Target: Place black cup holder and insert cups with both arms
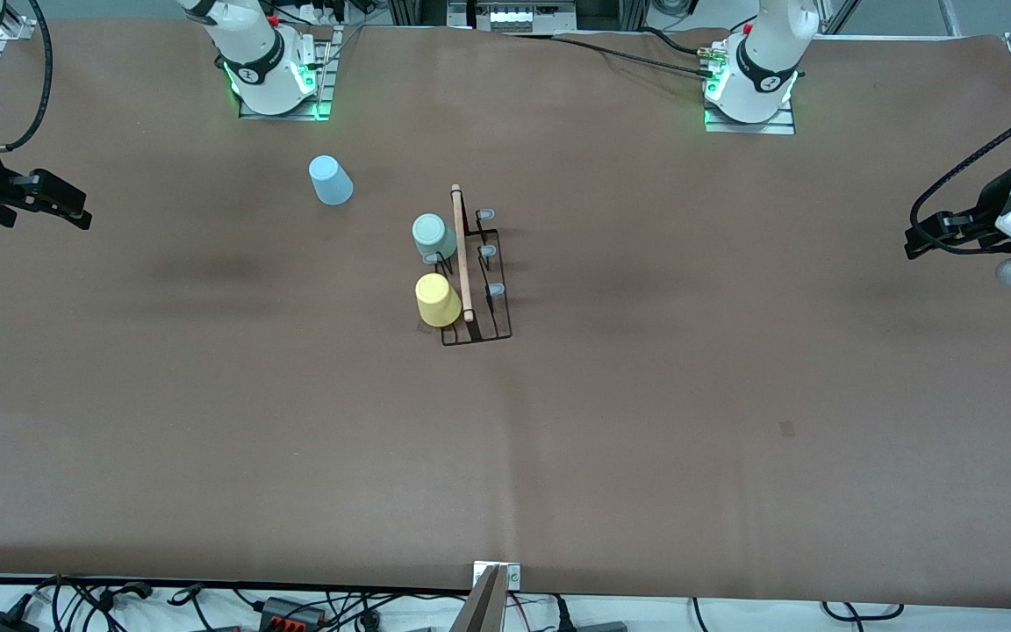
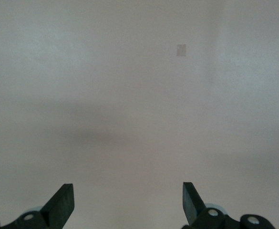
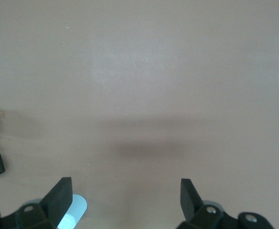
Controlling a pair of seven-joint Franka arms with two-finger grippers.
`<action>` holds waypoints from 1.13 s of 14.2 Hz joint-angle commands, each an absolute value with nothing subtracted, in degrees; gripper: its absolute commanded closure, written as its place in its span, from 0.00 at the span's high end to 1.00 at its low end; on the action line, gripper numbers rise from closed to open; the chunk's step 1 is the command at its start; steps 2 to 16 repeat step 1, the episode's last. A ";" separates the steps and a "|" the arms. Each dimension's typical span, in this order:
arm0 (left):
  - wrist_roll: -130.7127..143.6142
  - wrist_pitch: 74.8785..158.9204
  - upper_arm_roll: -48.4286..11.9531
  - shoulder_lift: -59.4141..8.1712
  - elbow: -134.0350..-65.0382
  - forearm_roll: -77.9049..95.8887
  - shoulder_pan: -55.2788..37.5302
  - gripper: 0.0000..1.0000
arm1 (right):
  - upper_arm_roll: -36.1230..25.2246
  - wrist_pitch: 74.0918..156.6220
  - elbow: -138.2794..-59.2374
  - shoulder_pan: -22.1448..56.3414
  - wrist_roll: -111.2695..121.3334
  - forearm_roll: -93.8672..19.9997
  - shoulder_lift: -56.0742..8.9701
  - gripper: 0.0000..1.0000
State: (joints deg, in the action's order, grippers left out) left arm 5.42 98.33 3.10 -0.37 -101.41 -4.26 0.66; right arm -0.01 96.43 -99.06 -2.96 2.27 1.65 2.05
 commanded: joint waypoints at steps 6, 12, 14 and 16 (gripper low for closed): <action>5.19 97.65 2.90 0.18 -101.43 -4.57 0.97 1.00 | 0.44 96.50 -100.20 -3.25 2.37 2.28 3.52 1.00; 5.19 97.65 2.90 0.18 -101.43 -4.57 0.97 1.00 | 0.44 96.50 -100.20 -3.25 2.37 2.28 3.52 1.00; 5.19 97.65 2.90 0.18 -101.43 -4.57 0.97 1.00 | 0.44 96.50 -100.20 -3.25 2.37 2.28 3.52 1.00; 5.19 97.65 2.90 0.18 -101.43 -4.57 0.97 1.00 | 0.44 96.50 -100.20 -3.25 2.37 2.28 3.52 1.00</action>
